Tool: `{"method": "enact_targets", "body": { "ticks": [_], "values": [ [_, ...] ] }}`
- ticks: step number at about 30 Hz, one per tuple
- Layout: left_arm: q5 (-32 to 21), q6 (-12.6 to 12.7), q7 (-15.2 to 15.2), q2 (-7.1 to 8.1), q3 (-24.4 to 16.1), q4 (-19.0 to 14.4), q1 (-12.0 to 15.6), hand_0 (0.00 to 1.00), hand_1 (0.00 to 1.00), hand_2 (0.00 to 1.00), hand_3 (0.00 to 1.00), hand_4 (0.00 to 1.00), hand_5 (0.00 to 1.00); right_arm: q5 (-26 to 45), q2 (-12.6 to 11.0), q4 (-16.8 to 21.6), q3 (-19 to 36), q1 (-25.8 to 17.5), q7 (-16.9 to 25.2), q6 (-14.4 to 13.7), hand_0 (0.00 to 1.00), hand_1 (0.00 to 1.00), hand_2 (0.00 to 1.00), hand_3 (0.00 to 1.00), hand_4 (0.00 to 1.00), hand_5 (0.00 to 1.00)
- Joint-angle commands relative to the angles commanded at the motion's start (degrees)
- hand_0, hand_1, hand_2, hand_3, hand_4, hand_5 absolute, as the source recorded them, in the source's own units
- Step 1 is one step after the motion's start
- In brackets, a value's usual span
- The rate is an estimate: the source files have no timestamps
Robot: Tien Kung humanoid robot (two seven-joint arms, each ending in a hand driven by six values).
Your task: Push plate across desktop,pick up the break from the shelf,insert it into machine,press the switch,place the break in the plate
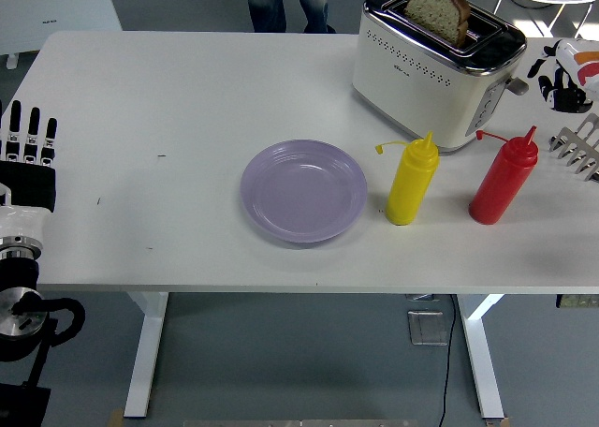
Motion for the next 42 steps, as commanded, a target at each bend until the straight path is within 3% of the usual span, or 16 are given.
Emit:
{"method": "enact_targets", "body": {
  "ticks": [42],
  "values": [
    [-0.08, 0.11, -0.07, -0.12, 0.26, 0.14, -0.12, 0.885, 0.89, 0.88, 0.779, 0.543, 0.998, 2.91, 3.33, -4.86, -2.32, 0.77, 0.77, 0.18, 0.18, 0.144, 0.22, 0.505, 0.481, 0.002]
  ]
}}
